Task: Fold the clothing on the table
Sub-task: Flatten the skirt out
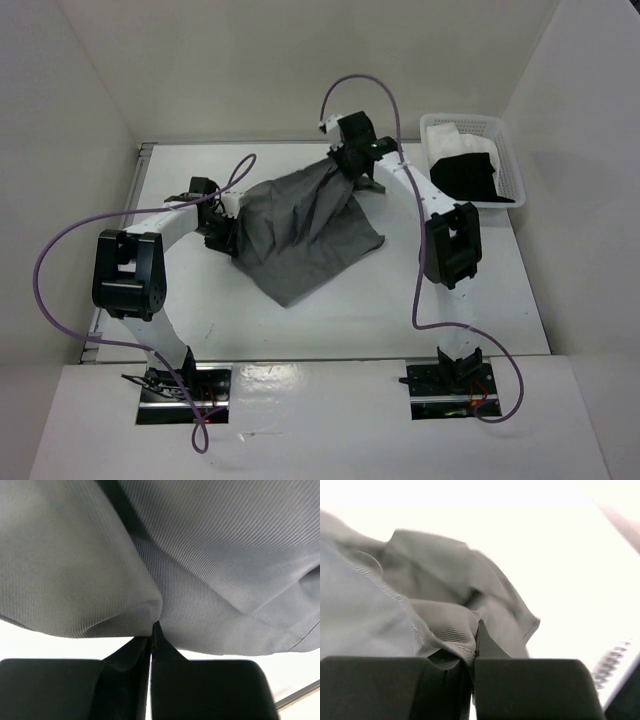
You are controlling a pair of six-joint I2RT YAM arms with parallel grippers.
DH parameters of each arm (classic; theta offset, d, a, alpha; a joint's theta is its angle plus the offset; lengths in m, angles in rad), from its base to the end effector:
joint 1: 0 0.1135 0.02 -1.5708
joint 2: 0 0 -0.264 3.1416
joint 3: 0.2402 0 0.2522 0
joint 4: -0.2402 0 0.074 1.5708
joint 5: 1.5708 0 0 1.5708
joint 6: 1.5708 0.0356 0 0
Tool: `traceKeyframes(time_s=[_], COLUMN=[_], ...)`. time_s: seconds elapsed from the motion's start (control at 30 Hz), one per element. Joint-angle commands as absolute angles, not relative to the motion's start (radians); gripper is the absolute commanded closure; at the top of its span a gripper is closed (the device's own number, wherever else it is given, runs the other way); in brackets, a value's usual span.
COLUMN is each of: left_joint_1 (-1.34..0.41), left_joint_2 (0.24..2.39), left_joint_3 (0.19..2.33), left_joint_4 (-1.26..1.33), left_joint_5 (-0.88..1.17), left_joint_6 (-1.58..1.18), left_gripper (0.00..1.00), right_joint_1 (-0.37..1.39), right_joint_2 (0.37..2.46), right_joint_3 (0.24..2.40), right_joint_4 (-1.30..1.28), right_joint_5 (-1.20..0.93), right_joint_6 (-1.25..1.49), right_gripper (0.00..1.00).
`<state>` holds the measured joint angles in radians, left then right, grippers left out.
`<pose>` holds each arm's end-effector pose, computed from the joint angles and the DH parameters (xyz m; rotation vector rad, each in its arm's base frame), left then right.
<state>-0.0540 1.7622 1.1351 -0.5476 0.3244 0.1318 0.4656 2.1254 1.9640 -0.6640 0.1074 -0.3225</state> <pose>0.3442 -0.0300 0.1781 0.3393 2.6846 -0.4211 0.4348 0.2142 0.2774 -0.8713 2.2264 -0.0614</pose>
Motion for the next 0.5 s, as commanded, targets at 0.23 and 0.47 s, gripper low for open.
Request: traceKeyframes(time_s=[0.23, 0.47], left_joint_1=[-0.051, -0.051], left_joint_2=[1.753, 1.733], left_joint_3=[1.138, 1.138], left_joint_4=[-0.541, -0.551], left_joint_5=[0.364, 0.331], left_joint_6=[0.158, 0.158], left_gripper=[1.0, 1.0], right_joint_1=[0.472, 0.515], right_joint_2=[2.235, 2.318], right_joint_3=[2.265, 2.433], right_joint_4=[-0.42, -0.512], right_joint_5=[0.406, 0.532], right_joint_6=[-0.235, -0.167], right_gripper=[0.17, 0.09])
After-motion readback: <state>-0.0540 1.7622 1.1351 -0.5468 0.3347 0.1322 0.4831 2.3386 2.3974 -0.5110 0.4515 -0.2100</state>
